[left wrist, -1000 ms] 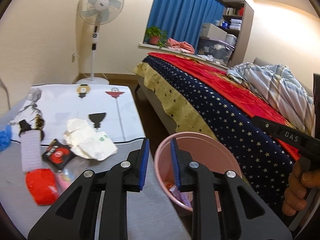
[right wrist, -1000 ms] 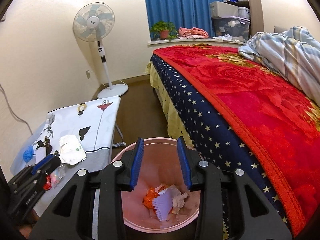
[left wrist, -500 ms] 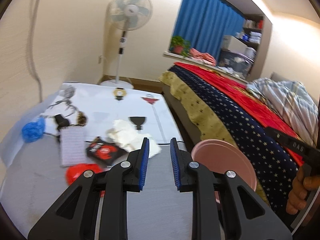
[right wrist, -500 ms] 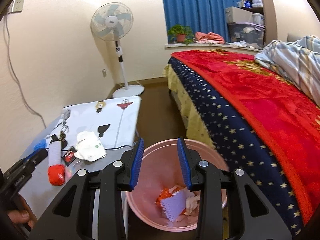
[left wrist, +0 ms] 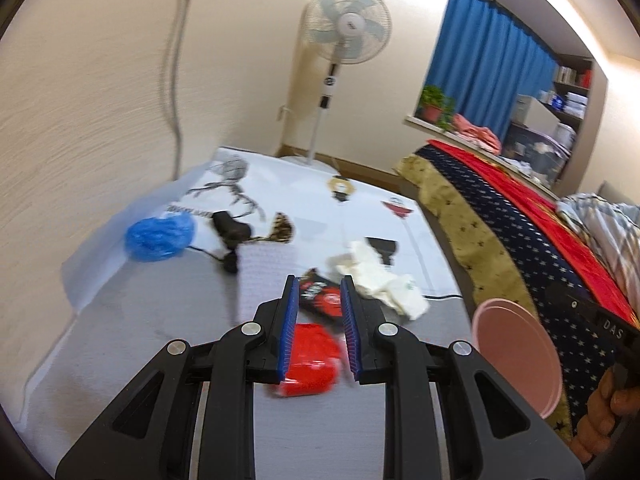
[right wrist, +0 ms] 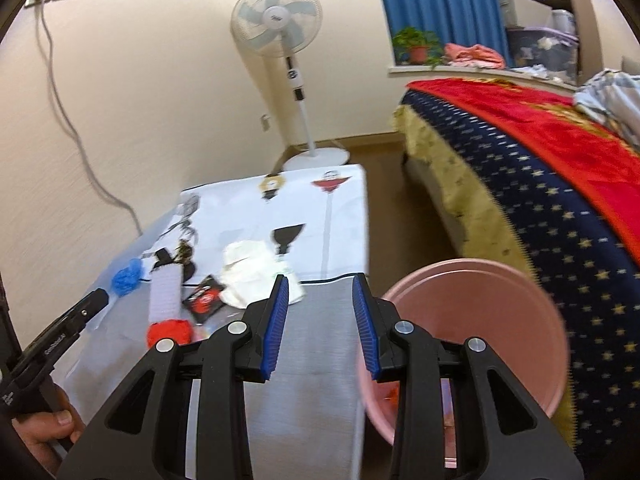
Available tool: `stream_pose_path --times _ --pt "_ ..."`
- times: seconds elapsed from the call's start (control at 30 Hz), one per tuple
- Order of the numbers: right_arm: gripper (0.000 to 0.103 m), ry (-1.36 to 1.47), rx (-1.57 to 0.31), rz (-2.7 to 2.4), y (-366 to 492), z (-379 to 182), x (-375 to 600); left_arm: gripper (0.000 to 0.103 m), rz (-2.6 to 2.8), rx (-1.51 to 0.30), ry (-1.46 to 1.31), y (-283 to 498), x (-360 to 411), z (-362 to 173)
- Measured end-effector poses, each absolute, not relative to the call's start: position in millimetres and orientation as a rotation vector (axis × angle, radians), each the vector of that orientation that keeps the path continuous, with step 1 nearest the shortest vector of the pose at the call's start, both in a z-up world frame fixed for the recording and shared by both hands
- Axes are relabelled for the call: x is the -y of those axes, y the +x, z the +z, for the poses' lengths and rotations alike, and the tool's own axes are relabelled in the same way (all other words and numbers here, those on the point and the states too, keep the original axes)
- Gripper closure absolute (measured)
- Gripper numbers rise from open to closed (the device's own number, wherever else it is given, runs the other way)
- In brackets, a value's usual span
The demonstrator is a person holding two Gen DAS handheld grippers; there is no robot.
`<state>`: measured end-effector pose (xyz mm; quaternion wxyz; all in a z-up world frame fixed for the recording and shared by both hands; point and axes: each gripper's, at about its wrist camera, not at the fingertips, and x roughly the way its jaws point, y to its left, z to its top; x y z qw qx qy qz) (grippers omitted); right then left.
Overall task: Collect trash
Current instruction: 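Move both open tools back toward the red bag on the mattress, then grasp the white foam net with the left tool while the right tool grasps the clear plastic bag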
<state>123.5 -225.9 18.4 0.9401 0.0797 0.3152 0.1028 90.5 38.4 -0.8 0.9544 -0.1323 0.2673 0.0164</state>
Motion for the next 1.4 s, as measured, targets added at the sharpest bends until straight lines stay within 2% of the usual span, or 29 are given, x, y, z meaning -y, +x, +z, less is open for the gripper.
stream_pose_path --times 0.47,1.0,1.1,1.13,1.23,1.37,1.4 --pt "0.069 0.158 -0.729 0.35 152 -29 155 0.081 0.134 -0.591 -0.3 111 -66 -31" --pt "0.067 0.169 -0.868 0.43 188 -79 118 0.081 0.184 -0.661 -0.339 146 -81 -64" --pt "0.067 0.18 -0.888 0.435 192 -85 117 0.066 0.181 -0.7 -0.355 154 -83 -74" --pt "0.067 0.182 -0.892 0.437 194 -87 117 0.066 0.178 -0.706 -0.364 156 -84 -76" --pt "0.071 0.184 -0.897 0.447 196 -88 116 0.066 0.17 -0.723 -0.372 160 -84 -81" --pt "0.084 0.178 -0.896 0.466 195 -88 114 0.067 0.141 -0.738 -0.384 165 -81 -84" --pt "0.087 0.173 -0.892 0.468 194 -86 113 0.076 0.133 -0.738 -0.388 165 -80 -84"
